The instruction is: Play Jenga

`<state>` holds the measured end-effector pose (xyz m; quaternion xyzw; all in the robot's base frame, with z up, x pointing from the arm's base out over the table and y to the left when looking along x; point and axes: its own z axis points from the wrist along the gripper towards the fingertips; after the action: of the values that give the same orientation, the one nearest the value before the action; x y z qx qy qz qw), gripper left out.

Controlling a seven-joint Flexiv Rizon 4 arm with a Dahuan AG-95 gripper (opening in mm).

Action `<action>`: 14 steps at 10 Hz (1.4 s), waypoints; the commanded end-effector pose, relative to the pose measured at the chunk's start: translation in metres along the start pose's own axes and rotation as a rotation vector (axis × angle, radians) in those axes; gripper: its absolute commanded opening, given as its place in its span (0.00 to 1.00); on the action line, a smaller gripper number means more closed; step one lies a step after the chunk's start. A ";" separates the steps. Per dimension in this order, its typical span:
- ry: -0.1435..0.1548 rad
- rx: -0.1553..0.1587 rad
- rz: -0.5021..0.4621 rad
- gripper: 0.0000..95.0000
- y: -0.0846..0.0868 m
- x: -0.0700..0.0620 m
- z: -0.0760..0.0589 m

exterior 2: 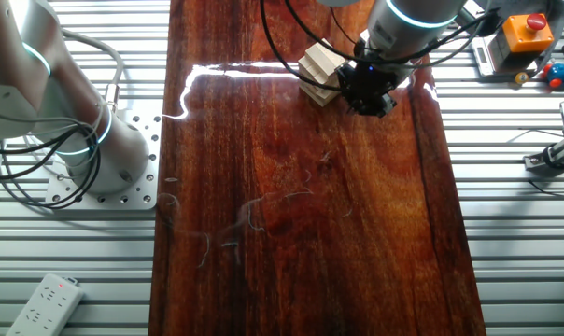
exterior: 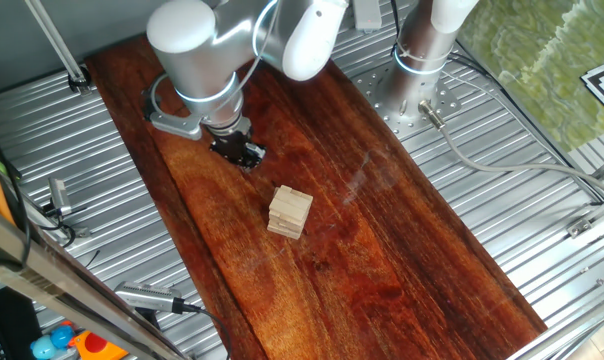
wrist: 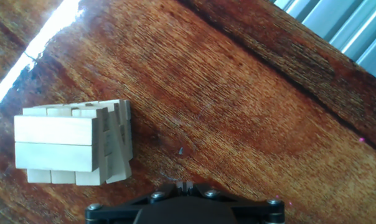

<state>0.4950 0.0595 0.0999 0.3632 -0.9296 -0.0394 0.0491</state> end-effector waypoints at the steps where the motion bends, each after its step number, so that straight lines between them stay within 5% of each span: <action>1: -0.001 0.001 -0.008 0.00 0.001 0.000 0.000; 7: -0.014 0.012 0.032 0.00 0.023 0.028 0.007; 14: -0.022 0.019 0.069 0.00 0.054 0.037 0.016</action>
<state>0.4277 0.0749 0.0925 0.3307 -0.9424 -0.0332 0.0380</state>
